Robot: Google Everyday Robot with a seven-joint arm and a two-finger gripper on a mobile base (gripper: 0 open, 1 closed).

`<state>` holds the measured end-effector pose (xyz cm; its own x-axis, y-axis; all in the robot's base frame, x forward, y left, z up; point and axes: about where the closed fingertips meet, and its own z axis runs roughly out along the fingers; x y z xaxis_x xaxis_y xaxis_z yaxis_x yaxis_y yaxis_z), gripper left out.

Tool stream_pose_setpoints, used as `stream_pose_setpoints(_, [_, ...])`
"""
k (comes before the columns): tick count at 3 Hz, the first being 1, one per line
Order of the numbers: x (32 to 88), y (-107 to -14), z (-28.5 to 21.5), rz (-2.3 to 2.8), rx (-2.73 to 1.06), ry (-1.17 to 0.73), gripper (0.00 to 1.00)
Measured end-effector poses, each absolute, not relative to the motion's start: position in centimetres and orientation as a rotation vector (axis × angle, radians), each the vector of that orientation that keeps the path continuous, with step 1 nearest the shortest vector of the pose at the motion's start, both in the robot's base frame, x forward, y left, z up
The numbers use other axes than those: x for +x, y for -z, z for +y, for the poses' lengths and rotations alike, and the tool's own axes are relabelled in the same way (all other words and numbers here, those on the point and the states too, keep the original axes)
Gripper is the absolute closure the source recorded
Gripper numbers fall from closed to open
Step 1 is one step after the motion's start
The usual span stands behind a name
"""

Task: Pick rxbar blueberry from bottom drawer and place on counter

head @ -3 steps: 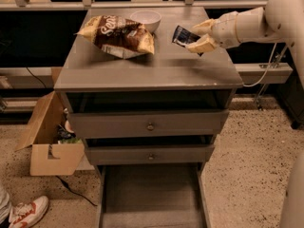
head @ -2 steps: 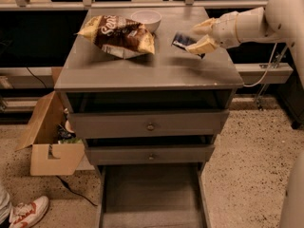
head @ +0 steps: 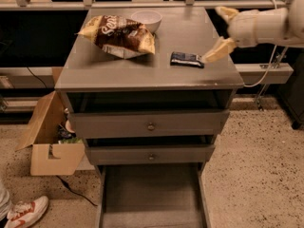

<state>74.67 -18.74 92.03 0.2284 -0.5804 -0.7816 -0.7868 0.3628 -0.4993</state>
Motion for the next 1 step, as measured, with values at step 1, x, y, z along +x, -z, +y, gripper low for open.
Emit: stream_pose_setpoints(1, [72.1,-95.03,-26.08,1.405,-1.077,-0.218,0.0])
